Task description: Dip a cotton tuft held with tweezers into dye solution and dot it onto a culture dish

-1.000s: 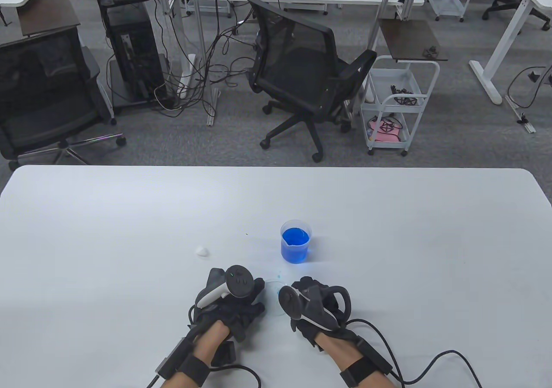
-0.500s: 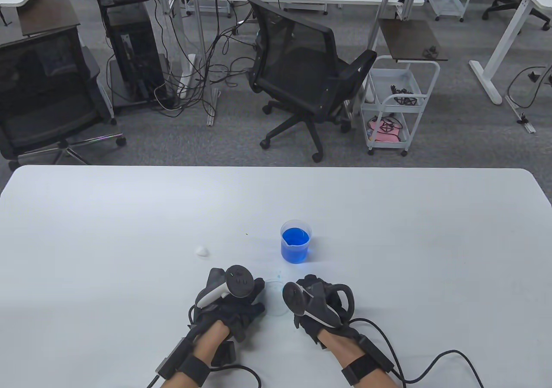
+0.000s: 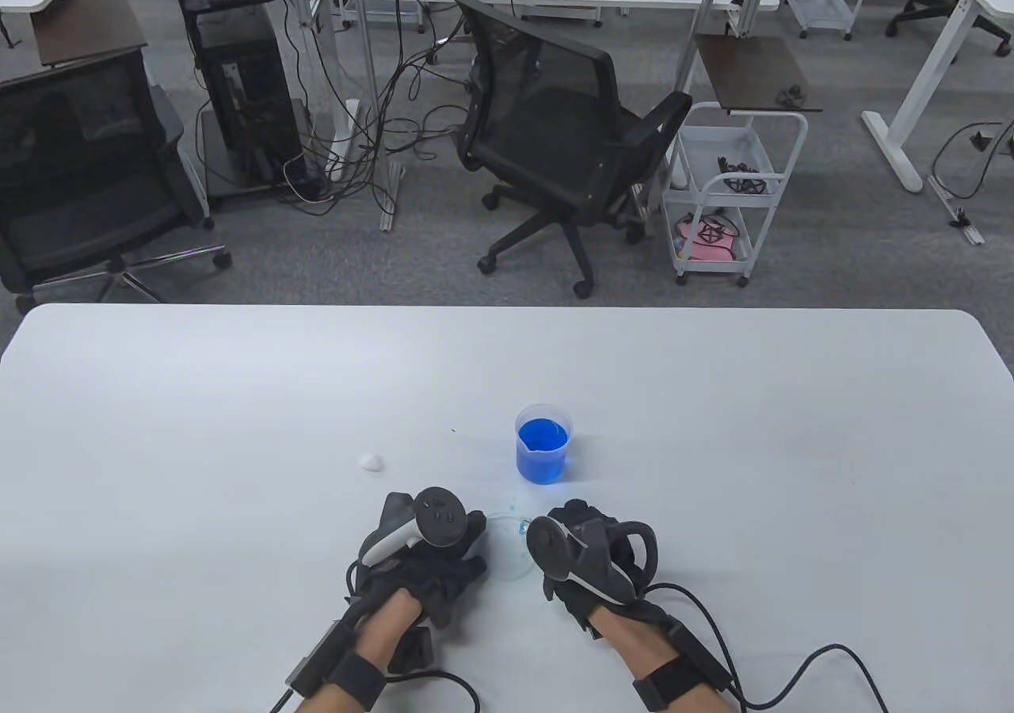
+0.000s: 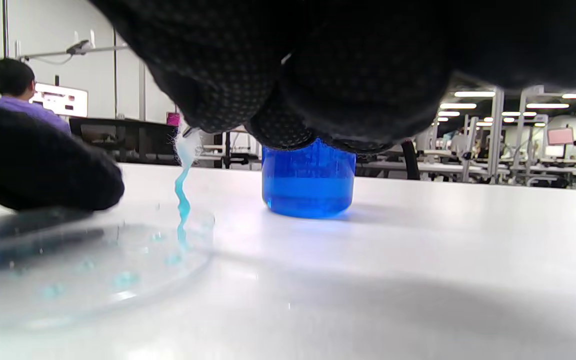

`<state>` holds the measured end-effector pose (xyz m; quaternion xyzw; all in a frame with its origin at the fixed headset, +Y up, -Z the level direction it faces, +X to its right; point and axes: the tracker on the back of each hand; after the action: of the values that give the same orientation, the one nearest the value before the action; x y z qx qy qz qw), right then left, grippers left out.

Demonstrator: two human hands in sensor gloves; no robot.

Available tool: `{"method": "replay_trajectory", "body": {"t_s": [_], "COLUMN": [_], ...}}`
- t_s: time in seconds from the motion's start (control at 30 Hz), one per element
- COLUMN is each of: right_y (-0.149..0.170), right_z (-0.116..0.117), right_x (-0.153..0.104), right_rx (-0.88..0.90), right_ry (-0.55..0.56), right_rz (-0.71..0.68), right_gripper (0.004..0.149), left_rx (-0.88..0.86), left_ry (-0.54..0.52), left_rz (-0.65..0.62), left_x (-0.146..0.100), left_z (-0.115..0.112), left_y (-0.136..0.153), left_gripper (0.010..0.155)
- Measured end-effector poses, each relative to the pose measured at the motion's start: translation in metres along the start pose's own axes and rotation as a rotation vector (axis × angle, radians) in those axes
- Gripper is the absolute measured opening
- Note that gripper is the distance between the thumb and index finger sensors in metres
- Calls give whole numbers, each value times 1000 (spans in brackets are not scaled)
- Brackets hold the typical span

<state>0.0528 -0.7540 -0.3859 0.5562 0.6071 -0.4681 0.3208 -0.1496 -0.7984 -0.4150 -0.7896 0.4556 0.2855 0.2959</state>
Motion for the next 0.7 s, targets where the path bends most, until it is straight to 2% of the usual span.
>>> {"method": "replay_trajectory", "body": {"t_s": [0.13, 0.3, 0.43, 0.7], "right_y": [0, -6, -8, -5], "right_z": [-3, 20, 28, 15], "right_x": [-6, -11, -12, -10], "right_rx": [2, -59, -79, -46], "right_ry": [2, -84, -110, -72], "right_rz": [-10, -40, -53, -34], "right_gripper": [41, 40, 41, 41], "left_rx": [0, 0, 0, 1], "left_ry": [0, 0, 0, 3], "left_rz": [0, 0, 0, 6], "left_x": [0, 0, 0, 0], "left_z": [0, 0, 0, 2], "left_y": [0, 0, 0, 1], "left_gripper": [67, 67, 67, 67]}}
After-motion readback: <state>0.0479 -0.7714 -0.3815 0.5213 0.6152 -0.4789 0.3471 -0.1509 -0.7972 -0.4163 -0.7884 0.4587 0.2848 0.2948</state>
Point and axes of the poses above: the tracker on the back of each hand, its own y axis roughly to the little-finger side, its own x axis roughly from the wrist to the fingertips, z = x × y, and after that the axes turned 5 degrees about y, right-handed
